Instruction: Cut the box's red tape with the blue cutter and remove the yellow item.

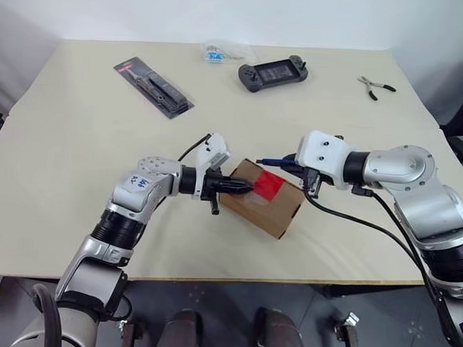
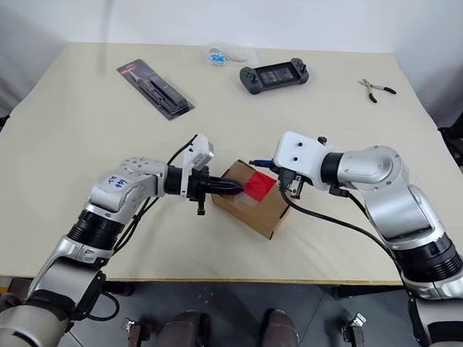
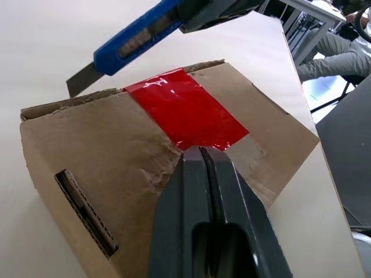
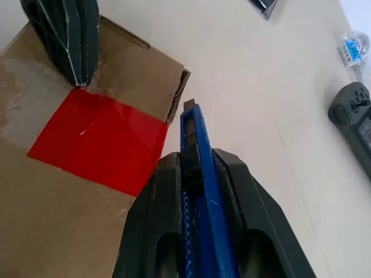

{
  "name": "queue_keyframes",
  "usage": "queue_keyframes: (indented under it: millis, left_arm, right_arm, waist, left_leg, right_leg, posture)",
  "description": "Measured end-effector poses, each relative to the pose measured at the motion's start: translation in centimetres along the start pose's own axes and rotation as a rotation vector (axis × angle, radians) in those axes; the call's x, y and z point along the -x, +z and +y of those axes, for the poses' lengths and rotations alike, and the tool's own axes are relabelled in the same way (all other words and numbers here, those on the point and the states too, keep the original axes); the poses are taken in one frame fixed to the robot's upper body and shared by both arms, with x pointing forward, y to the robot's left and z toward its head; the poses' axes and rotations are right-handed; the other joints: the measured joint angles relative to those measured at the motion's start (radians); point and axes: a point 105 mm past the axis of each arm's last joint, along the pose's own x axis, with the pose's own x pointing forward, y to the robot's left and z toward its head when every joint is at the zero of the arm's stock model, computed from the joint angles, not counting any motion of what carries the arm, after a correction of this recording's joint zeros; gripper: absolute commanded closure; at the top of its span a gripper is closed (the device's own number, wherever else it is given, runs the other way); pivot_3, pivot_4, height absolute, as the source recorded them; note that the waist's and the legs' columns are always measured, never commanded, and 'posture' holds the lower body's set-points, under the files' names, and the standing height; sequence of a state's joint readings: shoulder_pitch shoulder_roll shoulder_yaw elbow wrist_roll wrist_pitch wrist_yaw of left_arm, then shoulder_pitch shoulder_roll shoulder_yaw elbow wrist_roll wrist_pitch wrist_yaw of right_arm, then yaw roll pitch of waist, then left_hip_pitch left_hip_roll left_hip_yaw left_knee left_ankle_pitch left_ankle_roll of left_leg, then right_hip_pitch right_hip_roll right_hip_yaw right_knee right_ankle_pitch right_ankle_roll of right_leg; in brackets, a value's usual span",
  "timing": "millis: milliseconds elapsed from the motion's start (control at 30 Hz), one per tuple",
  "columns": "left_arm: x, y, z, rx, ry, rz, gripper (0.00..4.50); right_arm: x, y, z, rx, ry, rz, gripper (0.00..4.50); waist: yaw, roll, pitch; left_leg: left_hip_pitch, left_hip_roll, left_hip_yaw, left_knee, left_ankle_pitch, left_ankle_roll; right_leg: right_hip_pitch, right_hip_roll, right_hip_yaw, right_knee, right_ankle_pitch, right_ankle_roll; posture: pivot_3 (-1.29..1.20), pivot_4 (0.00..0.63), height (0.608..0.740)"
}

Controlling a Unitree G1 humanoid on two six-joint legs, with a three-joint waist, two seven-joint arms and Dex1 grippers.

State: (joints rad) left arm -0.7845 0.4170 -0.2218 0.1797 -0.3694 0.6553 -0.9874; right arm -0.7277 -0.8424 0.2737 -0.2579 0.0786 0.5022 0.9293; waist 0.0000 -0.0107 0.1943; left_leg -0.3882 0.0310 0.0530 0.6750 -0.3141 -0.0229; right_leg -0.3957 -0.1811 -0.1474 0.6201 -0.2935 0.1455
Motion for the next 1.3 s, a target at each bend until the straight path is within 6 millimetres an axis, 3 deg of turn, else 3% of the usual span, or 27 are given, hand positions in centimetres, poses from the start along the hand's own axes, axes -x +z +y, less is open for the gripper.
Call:
queue_keyframes:
  millis: [267, 467, 1300]
  left_arm:
    - [0.1, 0.0, 0.3, -0.005, 0.002, 0.006, 4.47]
    - [0.0, 0.0, 0.4, -0.011, 0.005, 0.009, 4.47]
    - [0.1, 0.0, 0.8, -0.028, 0.008, 0.012, 4.47]
  right_arm:
    - [-0.2, -0.2, 0.3, -0.004, 0.018, -0.002, 4.06]
    - [-0.1, 1.3, -0.5, -0.035, -0.008, -0.079, 4.06]
    - [0.4, -0.1, 0.5, -0.014, 0.033, -0.024, 4.06]
  waist:
    - [0.0, 0.0, 0.0]
    - [0.0, 0.0, 0.0]
    - [0.001, 0.0, 0.0]
  left_leg:
    - [0.0, 0.0, 0.0, 0.002, 0.0, 0.0]
    - [0.0, 0.0, 0.0, 0.004, 0.0, 0.001]
    - [0.0, 0.0, 0.0, 0.006, -0.001, 0.001]
  right_leg:
    - [0.001, 0.0, 0.0, 0.0, 0.0, 0.0]
    - [0.002, 0.0, 0.0, 0.0, 0.0, 0.0]
    - [0.002, 0.0, 0.0, 0.001, 0.0, 0.0]
  posture:
    - [0.0, 0.15, 0.74]
    - [0.0, 0.15, 0.74]
    - [0.0, 0.15, 0.74]
